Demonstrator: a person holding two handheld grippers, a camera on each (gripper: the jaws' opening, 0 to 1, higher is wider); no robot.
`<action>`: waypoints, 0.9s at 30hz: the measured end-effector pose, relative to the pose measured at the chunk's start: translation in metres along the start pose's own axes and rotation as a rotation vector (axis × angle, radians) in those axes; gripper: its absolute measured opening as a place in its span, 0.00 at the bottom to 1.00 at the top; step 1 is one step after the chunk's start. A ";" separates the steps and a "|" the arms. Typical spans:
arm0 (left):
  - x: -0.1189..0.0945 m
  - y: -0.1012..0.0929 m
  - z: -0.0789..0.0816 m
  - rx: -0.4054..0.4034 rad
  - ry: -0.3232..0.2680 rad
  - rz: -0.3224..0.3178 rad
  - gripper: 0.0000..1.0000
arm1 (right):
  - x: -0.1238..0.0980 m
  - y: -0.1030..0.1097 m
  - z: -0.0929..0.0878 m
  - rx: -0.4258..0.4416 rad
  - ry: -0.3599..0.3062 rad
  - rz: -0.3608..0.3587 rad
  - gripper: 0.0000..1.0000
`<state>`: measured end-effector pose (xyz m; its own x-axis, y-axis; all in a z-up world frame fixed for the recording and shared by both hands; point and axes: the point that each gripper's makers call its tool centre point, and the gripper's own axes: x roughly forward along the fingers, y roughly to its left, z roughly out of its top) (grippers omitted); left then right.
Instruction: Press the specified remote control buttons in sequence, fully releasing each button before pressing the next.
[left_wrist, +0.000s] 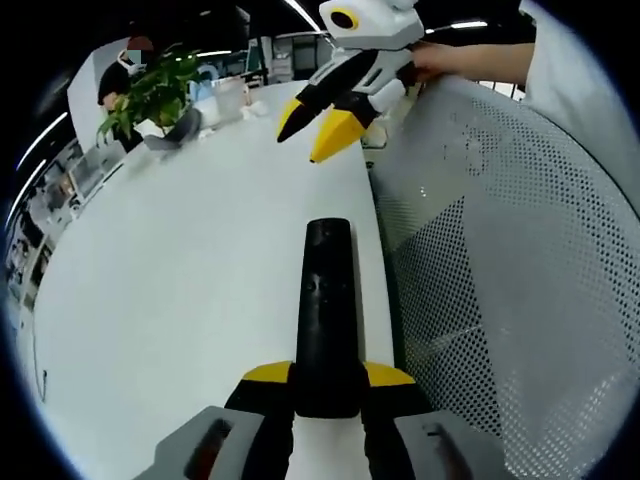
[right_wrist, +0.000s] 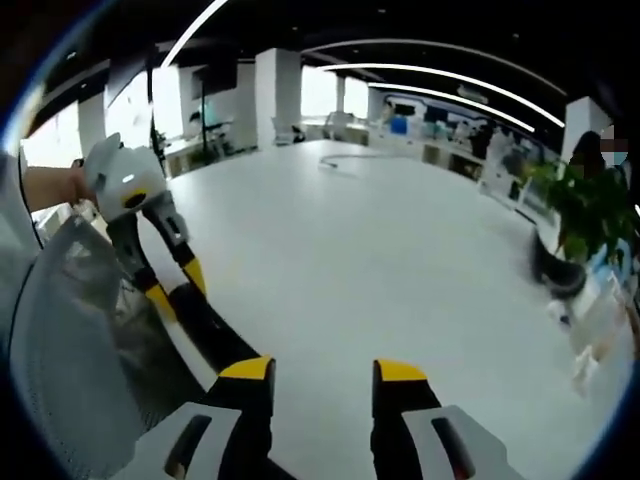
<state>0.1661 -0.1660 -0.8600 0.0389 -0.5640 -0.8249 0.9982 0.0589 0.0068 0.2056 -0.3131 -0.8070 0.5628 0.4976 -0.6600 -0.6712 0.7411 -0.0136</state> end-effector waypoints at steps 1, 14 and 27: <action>0.000 0.000 0.000 0.001 0.001 -0.002 0.24 | 0.001 0.003 -0.001 0.000 0.004 0.017 0.33; 0.002 -0.001 -0.001 0.014 0.036 -0.010 0.24 | 0.007 0.030 -0.010 -0.064 0.076 0.145 0.23; 0.001 -0.002 -0.001 0.012 0.034 -0.011 0.24 | 0.008 0.057 -0.015 -0.250 0.165 0.272 0.03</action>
<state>0.1644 -0.1658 -0.8617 0.0265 -0.5359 -0.8439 0.9991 0.0431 0.0040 0.1642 -0.2737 -0.8246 0.2766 0.5664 -0.7763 -0.8930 0.4499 0.0100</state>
